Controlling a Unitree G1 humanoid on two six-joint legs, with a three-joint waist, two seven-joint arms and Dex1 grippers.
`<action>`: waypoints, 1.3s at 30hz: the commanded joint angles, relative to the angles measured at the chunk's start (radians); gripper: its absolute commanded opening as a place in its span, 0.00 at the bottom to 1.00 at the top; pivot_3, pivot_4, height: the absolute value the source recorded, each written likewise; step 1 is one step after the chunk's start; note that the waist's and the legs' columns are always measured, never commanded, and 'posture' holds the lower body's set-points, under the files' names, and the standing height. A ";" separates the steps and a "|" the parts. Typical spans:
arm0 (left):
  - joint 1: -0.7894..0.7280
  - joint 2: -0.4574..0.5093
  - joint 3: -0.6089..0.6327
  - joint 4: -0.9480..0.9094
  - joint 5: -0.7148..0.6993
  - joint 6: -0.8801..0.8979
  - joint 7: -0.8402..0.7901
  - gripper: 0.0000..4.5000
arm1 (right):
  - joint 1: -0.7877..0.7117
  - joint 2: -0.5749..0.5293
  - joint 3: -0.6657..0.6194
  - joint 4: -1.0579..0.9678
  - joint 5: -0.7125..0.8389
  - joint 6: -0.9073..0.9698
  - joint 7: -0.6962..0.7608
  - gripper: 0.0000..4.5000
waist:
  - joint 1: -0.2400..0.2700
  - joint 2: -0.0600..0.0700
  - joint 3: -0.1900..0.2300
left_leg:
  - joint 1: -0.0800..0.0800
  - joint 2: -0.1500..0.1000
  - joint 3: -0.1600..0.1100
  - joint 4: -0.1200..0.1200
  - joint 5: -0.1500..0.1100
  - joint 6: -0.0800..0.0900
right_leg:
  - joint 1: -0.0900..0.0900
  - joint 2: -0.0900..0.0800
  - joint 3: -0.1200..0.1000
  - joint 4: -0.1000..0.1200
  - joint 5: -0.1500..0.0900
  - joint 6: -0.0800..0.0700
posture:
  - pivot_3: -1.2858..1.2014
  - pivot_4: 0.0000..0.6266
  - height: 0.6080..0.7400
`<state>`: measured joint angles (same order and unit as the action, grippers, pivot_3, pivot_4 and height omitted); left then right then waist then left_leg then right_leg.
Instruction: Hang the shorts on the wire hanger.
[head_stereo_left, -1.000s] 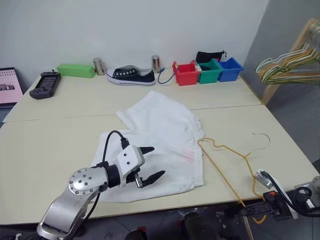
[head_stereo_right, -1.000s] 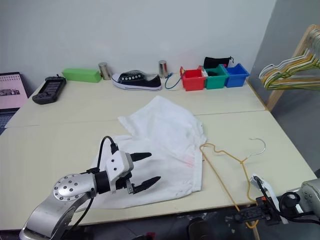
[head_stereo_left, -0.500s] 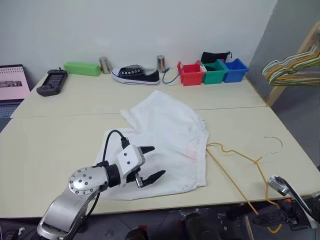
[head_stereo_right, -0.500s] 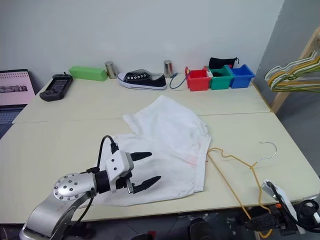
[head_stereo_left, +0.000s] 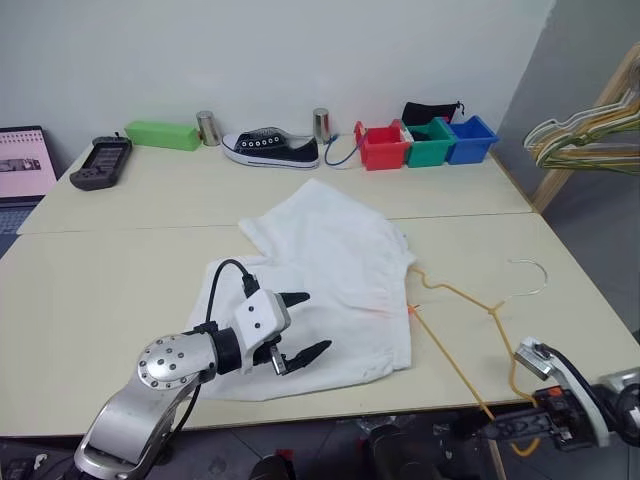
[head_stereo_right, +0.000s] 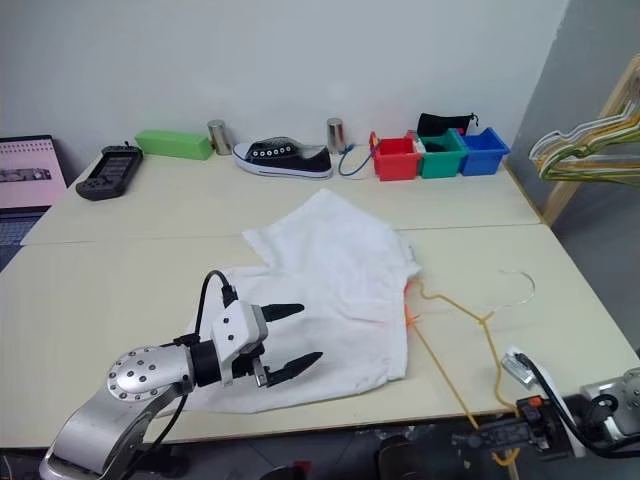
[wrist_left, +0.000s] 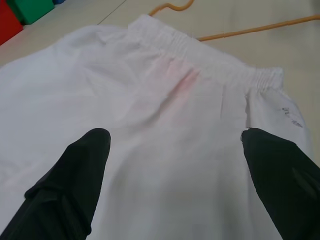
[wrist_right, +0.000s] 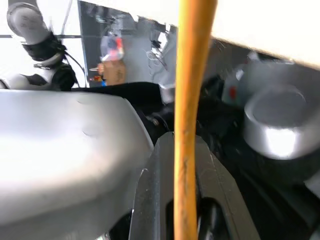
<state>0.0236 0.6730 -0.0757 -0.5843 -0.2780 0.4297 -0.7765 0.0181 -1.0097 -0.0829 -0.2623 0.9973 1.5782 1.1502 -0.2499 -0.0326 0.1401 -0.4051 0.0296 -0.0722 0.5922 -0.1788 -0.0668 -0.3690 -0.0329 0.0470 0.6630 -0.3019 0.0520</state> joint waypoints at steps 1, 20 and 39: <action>-0.030 -0.001 -0.004 -0.014 -0.001 -0.017 -0.002 0.99 | -0.072 0.066 0.066 0.055 -0.018 0.006 -0.060 0.00 | 0.001 0.000 0.000 | 0.000 0.000 0.000 0.000 0.000 0.000 | 0.000 0.000 0.000 0.000 0.000 0.000 | 0.42 0.16 1.00; -0.034 0.001 -0.011 -0.009 0.017 -0.036 -0.001 0.99 | -0.323 0.250 0.095 0.425 -0.027 0.036 -0.161 0.00 | 0.001 0.002 -0.001 | -0.010 0.001 -0.002 0.003 0.000 0.001 | -0.003 0.004 0.002 0.002 0.004 0.006 | 0.43 0.13 1.00; -0.044 0.030 -0.049 0.058 0.097 -0.088 -0.010 0.99 | -0.417 0.256 0.114 0.458 -0.064 0.006 -0.176 0.00 | -0.034 0.003 -0.001 | -0.009 -0.001 0.007 0.012 0.000 0.000 | -0.005 0.009 0.025 -0.001 0.009 0.010 | 0.42 0.12 1.00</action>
<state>-0.0110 0.7004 -0.1242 -0.5240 -0.2008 0.3699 -0.7949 -0.3723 -0.7417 0.0413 0.2279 0.9251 1.5977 0.9568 -0.2835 -0.0296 0.1396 -0.4141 0.0289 -0.0654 0.6044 -0.1784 -0.0664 -0.3740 -0.0241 0.0720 0.6625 -0.2928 0.0622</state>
